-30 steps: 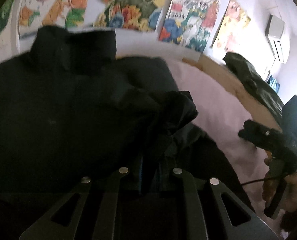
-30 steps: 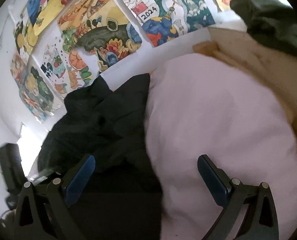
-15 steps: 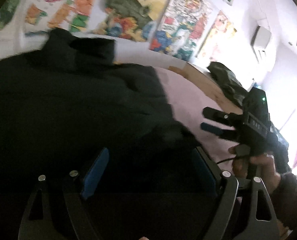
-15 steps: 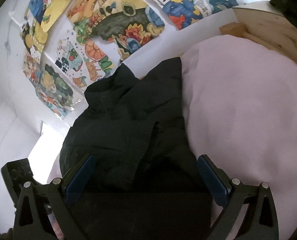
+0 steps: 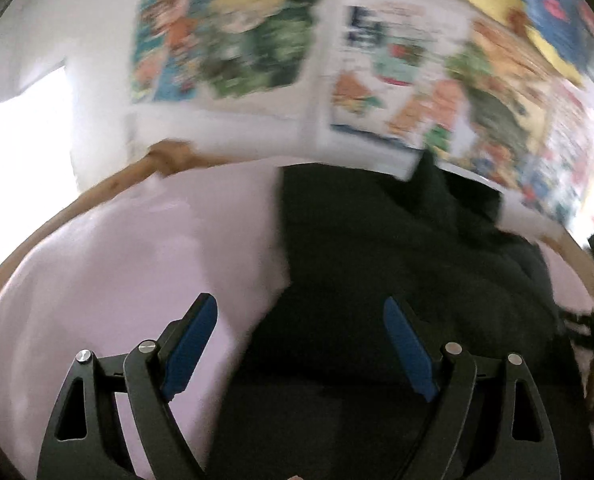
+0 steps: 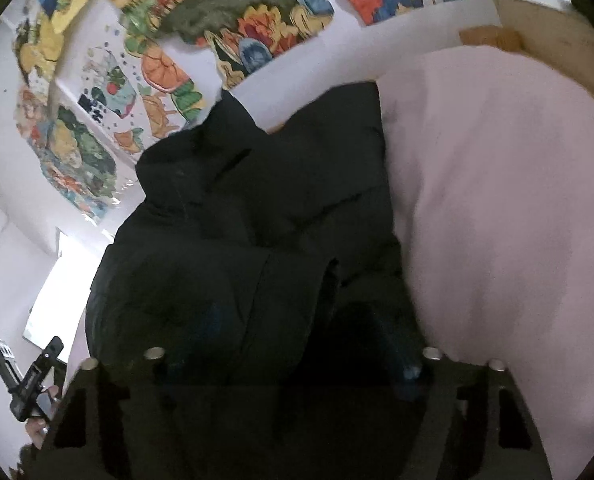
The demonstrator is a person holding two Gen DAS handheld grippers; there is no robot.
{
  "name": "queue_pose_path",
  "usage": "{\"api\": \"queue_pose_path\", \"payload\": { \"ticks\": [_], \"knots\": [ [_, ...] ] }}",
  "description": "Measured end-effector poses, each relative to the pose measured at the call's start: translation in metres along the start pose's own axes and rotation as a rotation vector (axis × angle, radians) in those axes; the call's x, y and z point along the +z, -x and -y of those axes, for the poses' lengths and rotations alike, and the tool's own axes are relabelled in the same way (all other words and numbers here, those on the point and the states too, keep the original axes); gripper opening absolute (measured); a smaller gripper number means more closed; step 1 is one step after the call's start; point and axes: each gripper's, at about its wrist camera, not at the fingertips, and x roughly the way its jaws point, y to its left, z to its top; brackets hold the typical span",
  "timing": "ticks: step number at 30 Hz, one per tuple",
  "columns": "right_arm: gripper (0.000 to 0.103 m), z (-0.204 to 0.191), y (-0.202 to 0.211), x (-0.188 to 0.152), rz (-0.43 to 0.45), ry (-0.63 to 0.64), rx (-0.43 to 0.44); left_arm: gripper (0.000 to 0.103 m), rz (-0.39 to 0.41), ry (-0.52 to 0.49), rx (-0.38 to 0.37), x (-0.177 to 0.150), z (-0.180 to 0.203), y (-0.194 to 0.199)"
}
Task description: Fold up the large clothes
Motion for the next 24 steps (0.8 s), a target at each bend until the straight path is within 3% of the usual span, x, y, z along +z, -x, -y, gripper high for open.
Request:
{"api": "queue_pose_path", "payload": {
  "ticks": [1, 3, 7, 12, 16, 18, 21, 22, 24],
  "knots": [
    [0.039, -0.002, -0.003, -0.001, -0.006, 0.007, -0.021, 0.081, -0.018, 0.029, 0.003, 0.0, -0.009, -0.005],
    [0.01, -0.007, -0.002, 0.0, 0.004, 0.049, -0.06, 0.081, -0.032, 0.055, -0.001, 0.002, -0.018, -0.01],
    [0.007, -0.02, 0.021, 0.011, 0.104, 0.118, -0.088, 0.081, -0.027, 0.06, -0.035, 0.006, -0.021, -0.012],
    [0.007, -0.032, 0.043, 0.024, 0.228, 0.171, -0.162, 0.081, -0.001, -0.004, -0.042, 0.011, -0.006, -0.029],
    [0.007, -0.04, 0.015, 0.011, 0.176, 0.295, -0.309, 0.081, -0.041, -0.091, 0.03, 0.01, 0.02, -0.062],
    [0.008, -0.04, 0.003, 0.006, 0.163, 0.338, -0.358, 0.081, -0.064, -0.14, 0.084, 0.005, 0.03, -0.08],
    [0.01, -0.036, -0.012, 0.003, 0.147, 0.401, -0.414, 0.082, -0.102, -0.16, 0.107, -0.003, 0.031, -0.101],
    [0.01, -0.034, -0.021, 0.002, 0.131, 0.42, -0.436, 0.083, -0.109, -0.159, 0.103, -0.006, 0.029, -0.104],
    [0.011, -0.03, -0.032, 0.0, 0.109, 0.442, -0.461, 0.095, -0.117, -0.154, 0.119, -0.012, 0.026, -0.115]
  ]
}}
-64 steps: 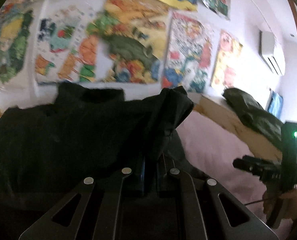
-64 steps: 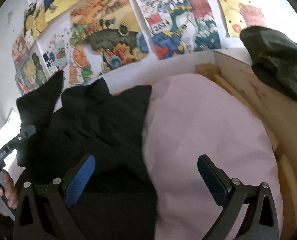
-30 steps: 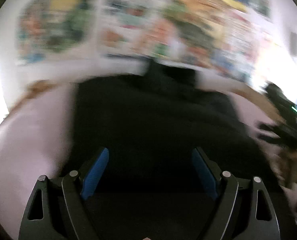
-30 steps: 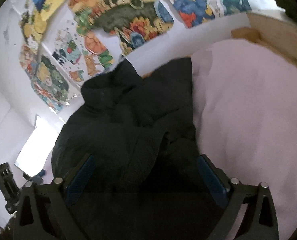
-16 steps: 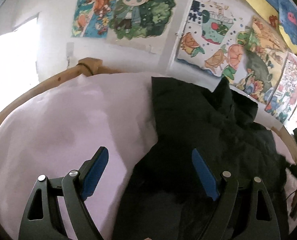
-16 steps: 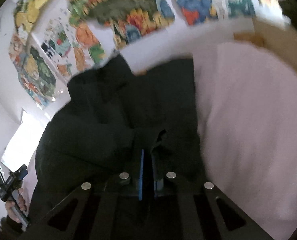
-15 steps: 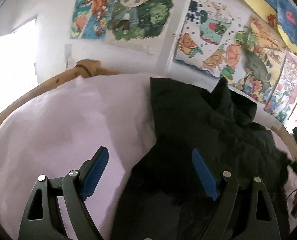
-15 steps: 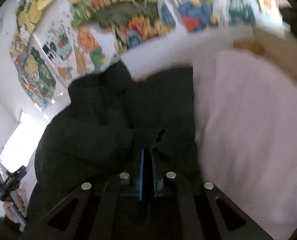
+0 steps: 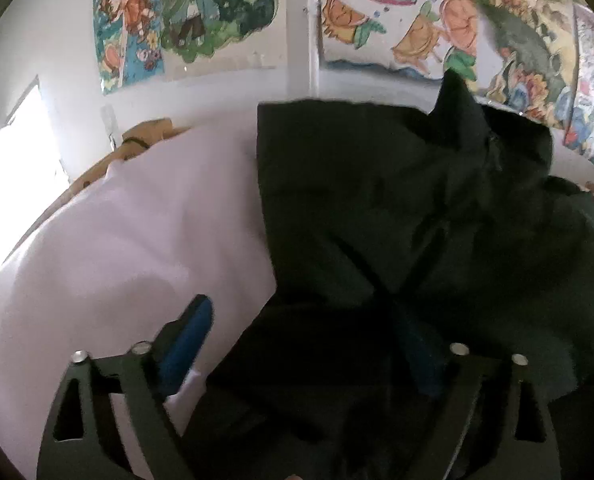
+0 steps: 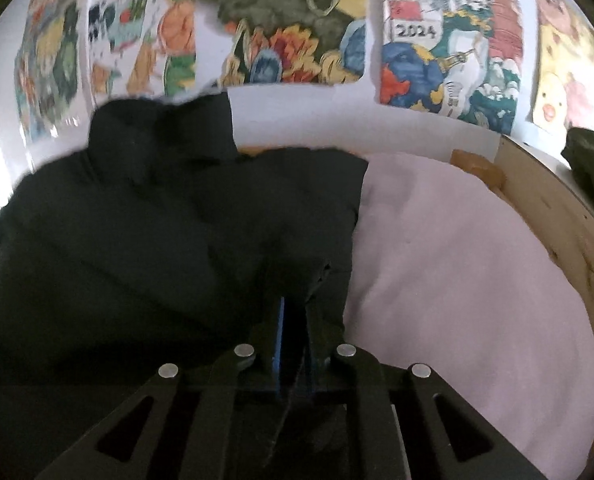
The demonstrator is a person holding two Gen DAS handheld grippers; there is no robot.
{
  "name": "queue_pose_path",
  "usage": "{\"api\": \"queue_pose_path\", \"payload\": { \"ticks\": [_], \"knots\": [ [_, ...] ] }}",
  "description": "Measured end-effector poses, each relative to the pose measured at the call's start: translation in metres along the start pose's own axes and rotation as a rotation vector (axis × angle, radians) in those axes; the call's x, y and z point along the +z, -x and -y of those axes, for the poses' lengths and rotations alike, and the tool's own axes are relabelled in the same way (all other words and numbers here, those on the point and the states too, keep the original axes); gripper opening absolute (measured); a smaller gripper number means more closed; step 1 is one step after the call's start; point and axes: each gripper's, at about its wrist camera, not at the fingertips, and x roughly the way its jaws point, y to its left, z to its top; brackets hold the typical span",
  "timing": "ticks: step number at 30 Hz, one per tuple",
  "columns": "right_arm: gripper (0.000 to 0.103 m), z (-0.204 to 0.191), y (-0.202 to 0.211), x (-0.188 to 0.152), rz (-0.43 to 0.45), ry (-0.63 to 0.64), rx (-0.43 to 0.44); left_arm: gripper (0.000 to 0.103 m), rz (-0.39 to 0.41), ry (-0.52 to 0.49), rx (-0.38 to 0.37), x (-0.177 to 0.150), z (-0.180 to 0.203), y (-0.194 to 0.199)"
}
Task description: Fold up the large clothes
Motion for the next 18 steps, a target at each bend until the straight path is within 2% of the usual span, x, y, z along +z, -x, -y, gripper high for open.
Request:
{"api": "queue_pose_path", "payload": {
  "ticks": [3, 7, 10, 15, 18],
  "knots": [
    [0.011, -0.005, -0.02, -0.009, -0.03, 0.039, -0.02, 0.102, -0.01, 0.012, 0.003, -0.007, -0.002, -0.013],
    [0.012, -0.01, -0.041, -0.02, -0.047, 0.066, -0.03, 0.102, -0.007, 0.015, -0.009, -0.012, -0.002, -0.02],
    [0.012, -0.006, -0.051, -0.028, -0.055, 0.049, -0.006, 0.102, -0.005, 0.01, -0.013, -0.015, 0.0, -0.022],
    [0.012, -0.001, -0.052, -0.034, -0.042, 0.014, 0.016, 0.102, -0.01, 0.009, -0.014, -0.017, -0.001, -0.026],
    [0.015, 0.007, -0.039, -0.036, 0.005, -0.033, 0.042, 0.102, -0.018, 0.037, -0.045, -0.015, -0.009, -0.024]
  ]
}}
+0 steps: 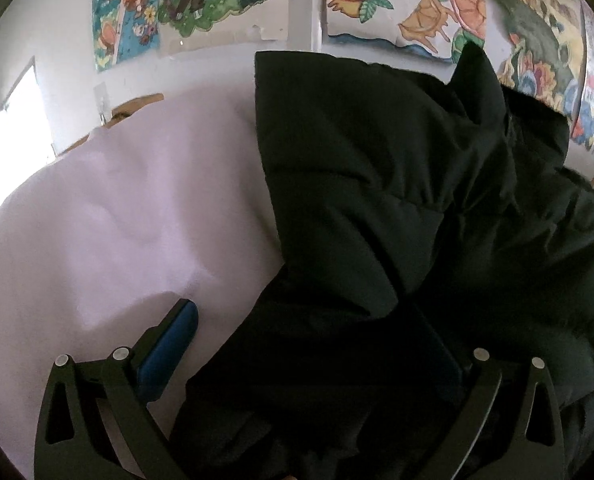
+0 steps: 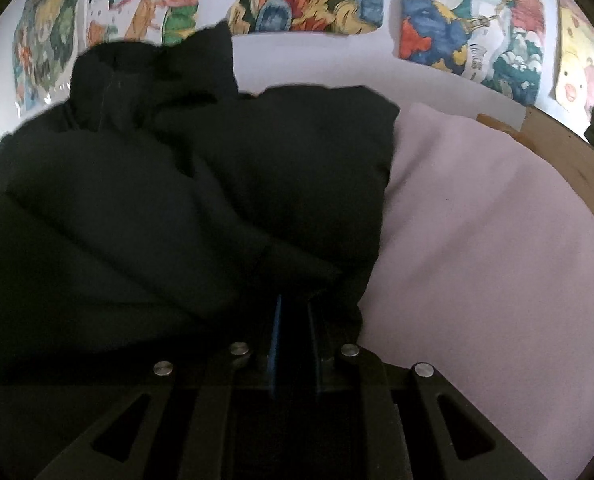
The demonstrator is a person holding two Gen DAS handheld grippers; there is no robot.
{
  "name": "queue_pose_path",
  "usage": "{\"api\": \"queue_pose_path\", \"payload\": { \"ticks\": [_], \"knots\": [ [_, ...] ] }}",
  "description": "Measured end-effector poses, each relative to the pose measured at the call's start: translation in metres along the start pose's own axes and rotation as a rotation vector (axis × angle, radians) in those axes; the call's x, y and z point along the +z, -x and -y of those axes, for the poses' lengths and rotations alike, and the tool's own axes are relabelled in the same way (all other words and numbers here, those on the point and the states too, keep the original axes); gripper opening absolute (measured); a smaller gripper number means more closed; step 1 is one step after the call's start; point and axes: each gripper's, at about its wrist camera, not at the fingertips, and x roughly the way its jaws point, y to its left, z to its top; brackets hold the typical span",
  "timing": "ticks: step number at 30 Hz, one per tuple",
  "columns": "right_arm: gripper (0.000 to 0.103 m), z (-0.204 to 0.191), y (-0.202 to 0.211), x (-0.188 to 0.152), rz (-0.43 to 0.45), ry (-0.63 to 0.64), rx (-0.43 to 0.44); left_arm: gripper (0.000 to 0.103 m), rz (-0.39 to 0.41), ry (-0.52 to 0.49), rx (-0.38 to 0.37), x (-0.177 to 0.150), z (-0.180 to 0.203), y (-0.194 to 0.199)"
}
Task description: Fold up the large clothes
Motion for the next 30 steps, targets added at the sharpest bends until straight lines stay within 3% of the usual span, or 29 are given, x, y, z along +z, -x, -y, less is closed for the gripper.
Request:
{"api": "queue_pose_path", "payload": {
  "ticks": [3, 4, 5, 10, 15, 17, 23, 30],
  "knots": [
    [0.044, 0.012, 0.027, 0.001, 0.06, -0.07, -0.014, 0.102, -0.001, 0.041, 0.001, 0.006, -0.007, 0.012],
    [0.069, 0.014, 0.034, 0.001, 0.075, -0.079, -0.03, 0.102, -0.007, 0.055, 0.009, 0.009, -0.009, 0.019],
    [0.078, 0.016, 0.047, 0.001, 0.1, -0.087, -0.037, 0.102, -0.021, 0.068, 0.002, 0.011, -0.01, 0.026],
    [0.081, 0.004, 0.097, 0.015, 0.103, -0.018, -0.016, 0.101, -0.023, 0.125, -0.05, 0.024, -0.007, 0.076],
    [0.093, -0.017, 0.18, 0.033, 0.159, 0.027, 0.077, 0.101, 0.006, 0.137, -0.085, 0.04, 0.015, 0.165],
    [0.101, -0.027, 0.217, 0.04, 0.18, 0.035, 0.101, 0.101, 0.042, 0.113, -0.095, 0.046, 0.03, 0.209],
    [0.103, -0.06, 0.313, 0.069, 0.187, 0.017, 0.161, 0.102, 0.241, -0.051, -0.054, 0.047, 0.078, 0.339],
    [0.103, -0.083, 0.374, 0.08, 0.125, -0.01, 0.205, 0.102, 0.363, -0.149, -0.001, 0.051, 0.113, 0.423]
  ]
}}
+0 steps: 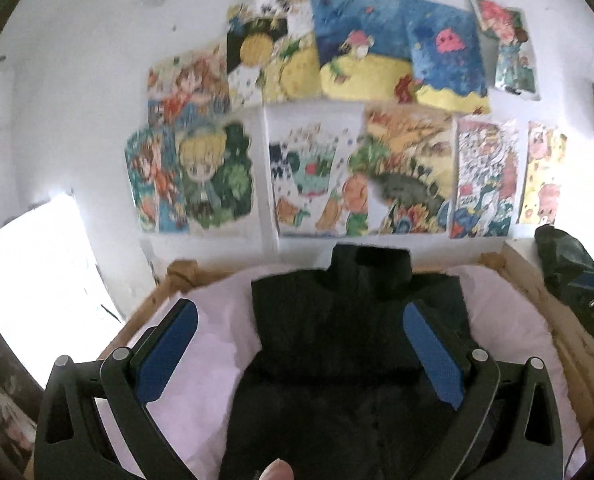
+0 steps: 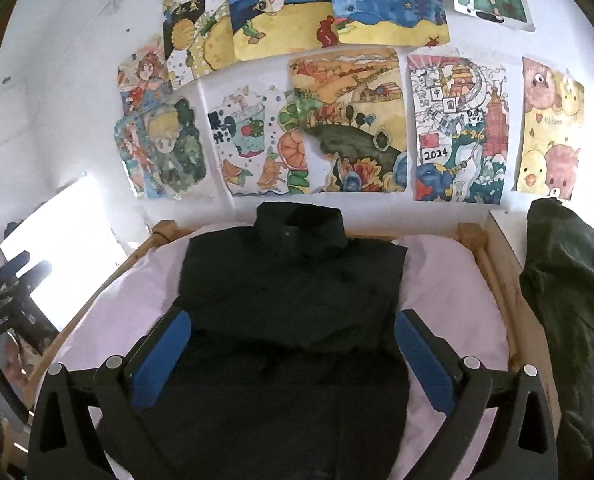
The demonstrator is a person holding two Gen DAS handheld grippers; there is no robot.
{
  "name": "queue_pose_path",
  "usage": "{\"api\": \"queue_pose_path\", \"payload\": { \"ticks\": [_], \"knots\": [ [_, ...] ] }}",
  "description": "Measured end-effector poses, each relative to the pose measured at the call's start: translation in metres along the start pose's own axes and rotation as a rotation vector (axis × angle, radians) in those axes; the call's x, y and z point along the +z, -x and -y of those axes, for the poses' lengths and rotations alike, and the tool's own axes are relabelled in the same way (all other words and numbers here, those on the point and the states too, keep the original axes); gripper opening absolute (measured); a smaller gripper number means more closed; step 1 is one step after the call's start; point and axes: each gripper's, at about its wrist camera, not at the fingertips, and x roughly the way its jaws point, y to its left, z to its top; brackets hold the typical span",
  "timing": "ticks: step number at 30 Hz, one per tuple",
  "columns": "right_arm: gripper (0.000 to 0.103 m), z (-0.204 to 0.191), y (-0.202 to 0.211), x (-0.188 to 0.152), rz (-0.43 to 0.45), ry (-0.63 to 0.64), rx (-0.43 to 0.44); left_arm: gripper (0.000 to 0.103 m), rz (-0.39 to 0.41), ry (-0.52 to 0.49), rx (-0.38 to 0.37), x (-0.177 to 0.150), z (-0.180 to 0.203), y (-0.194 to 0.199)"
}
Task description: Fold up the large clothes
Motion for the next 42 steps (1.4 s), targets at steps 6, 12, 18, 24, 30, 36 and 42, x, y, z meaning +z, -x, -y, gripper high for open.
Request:
{"api": "queue_pose_path", "payload": {
  "ticks": [6, 12, 18, 24, 30, 36, 42],
  "knots": [
    [0.103, -0.011, 0.009, 0.011, 0.141, 0.027, -0.031, 0.102, 0.055, 0.024, 0.027, 0.015, 0.002, -0.005],
    [0.103, 0.019, -0.051, 0.045, 0.197, -0.004, -0.102, 0.102, 0.054, 0.033, 0.001, 0.035, -0.01, -0.104],
    [0.103, 0.068, -0.178, 0.073, 0.117, -0.083, -0.087, 0.102, -0.093, 0.085, -0.115, 0.031, -0.026, -0.267],
    [0.103, 0.085, -0.282, 0.09, 0.051, -0.062, -0.098, 0.102, -0.097, 0.156, -0.182, 0.027, -0.03, -0.374],
    [0.084, 0.094, -0.36, 0.103, -0.013, -0.064, -0.125, 0.099, -0.165, 0.112, -0.155, 0.023, -0.012, -0.448],
    [0.064, 0.114, -0.408, 0.1, -0.071, -0.158, -0.104, 0.053, -0.217, 0.113, -0.196, 0.007, -0.004, -0.486],
    [0.013, 0.107, -0.418, 0.087, -0.1, -0.11, -0.08, 0.003, -0.243, 0.141, -0.26, -0.003, -0.012, -0.489]
  ]
}}
